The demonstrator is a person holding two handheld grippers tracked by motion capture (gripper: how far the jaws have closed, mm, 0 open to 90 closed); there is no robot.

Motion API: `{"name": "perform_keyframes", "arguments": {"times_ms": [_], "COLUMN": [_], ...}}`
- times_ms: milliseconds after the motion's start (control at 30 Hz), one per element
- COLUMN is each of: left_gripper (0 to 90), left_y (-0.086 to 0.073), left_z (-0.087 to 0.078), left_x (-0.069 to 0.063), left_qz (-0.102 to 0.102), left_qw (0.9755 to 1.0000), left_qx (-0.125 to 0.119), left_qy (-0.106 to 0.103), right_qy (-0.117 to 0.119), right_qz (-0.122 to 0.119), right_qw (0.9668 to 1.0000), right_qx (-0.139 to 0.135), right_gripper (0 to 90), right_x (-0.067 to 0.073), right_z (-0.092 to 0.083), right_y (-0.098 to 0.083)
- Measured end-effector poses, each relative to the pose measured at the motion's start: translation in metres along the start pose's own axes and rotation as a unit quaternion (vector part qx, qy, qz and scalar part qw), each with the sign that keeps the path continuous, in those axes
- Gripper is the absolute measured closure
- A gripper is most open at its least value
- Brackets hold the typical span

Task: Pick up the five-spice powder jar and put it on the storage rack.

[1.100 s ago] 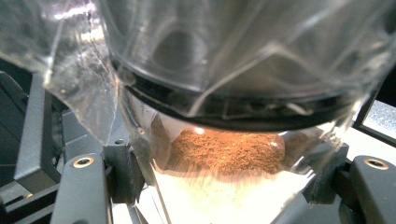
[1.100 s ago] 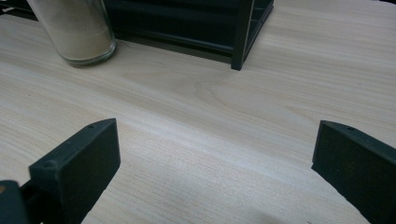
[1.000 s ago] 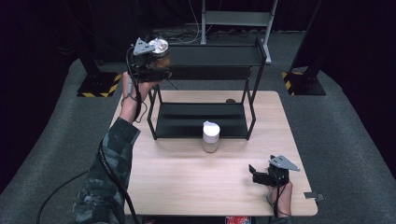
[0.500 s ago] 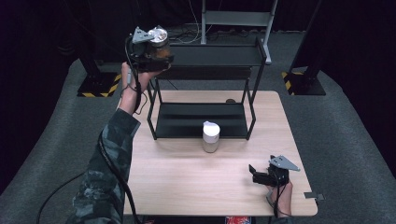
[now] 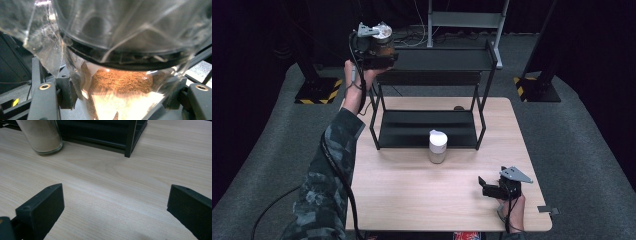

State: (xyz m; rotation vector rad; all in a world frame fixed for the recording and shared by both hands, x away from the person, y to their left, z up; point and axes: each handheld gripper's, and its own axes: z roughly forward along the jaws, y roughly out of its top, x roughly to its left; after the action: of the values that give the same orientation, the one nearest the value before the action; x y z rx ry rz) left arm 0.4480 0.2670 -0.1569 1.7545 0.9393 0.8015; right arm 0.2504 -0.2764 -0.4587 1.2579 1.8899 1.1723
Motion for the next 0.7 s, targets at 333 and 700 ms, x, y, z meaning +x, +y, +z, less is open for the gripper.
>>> {"name": "perform_keyframes", "arguments": {"times_ms": [333,700], "left_gripper": [30.2,30.2], "left_y": [0.005,0.008], "left_z": [0.017,0.031], "left_x": [0.005,0.008], "left_qz": [-0.015,-0.020], "left_qw": [0.9998,0.9994], "left_qx": [0.011,0.027], "left_qy": [0.004,0.010], "right_qy": [0.001,0.001], "right_qz": [-0.001,-0.001], "right_qw": [1.0000,1.0000], "right_qx": [0.002,0.004], "right_gripper": [0.0,0.0], "right_x": [0.000,0.000], "right_z": [0.000,0.000], "right_y": [0.001,0.001]}}
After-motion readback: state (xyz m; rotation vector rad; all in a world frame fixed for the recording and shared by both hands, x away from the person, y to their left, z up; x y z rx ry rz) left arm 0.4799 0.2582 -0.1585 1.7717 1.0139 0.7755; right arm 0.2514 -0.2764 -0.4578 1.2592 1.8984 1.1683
